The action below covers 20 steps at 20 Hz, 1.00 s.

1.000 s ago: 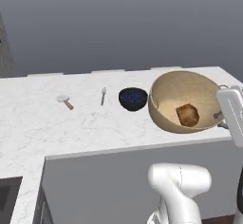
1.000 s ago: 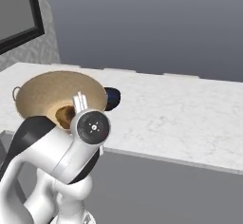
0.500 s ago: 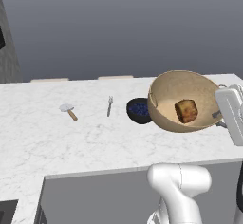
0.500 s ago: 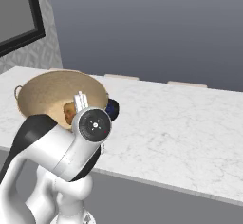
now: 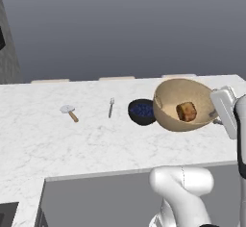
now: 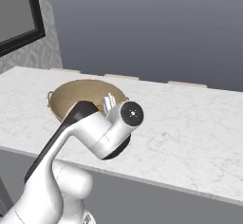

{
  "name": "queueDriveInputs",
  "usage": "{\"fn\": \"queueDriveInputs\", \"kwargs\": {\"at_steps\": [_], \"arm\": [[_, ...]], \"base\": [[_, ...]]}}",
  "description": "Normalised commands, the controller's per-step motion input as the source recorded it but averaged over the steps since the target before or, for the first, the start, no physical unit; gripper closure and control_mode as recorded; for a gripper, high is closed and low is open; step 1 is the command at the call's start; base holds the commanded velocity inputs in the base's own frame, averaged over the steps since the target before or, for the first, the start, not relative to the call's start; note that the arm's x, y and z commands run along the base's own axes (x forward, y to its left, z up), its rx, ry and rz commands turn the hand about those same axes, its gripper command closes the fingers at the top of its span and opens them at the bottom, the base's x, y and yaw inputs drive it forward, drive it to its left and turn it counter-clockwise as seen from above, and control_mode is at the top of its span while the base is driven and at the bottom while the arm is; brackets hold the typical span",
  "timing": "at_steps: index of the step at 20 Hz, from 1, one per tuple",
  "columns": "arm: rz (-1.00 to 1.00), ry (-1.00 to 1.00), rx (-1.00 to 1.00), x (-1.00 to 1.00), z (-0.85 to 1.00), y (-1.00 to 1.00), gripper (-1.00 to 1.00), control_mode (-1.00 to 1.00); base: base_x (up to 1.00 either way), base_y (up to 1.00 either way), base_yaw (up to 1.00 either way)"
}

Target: Open the cabinet, pick up the bread from the cabinet and place it in the basket. Then move the basket to the dining counter.

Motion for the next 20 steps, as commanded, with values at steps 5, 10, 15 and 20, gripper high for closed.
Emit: {"fn": "queueDriveInputs", "kwargs": {"at_steps": [5, 10, 15, 20], "arm": [[0.02, 0.0, 0.0, 1.0, -0.6, -0.36, 1.0, -1.0], [0.0, 0.01, -0.01, 0.94, -0.37, -0.06, 1.0, -1.0], [0.0, 0.11, -0.01, 0.58, -0.27, -0.42, 1.0, -1.0], [0.0, 0.07, -0.01, 0.22, -0.39, -0.51, 1.0, -1.0]], "base": [[0.0, 0.0, 0.0], [0.0, 0.0, 0.0], [0.0, 0.0, 0.0], [0.0, 0.0, 0.0]]}}
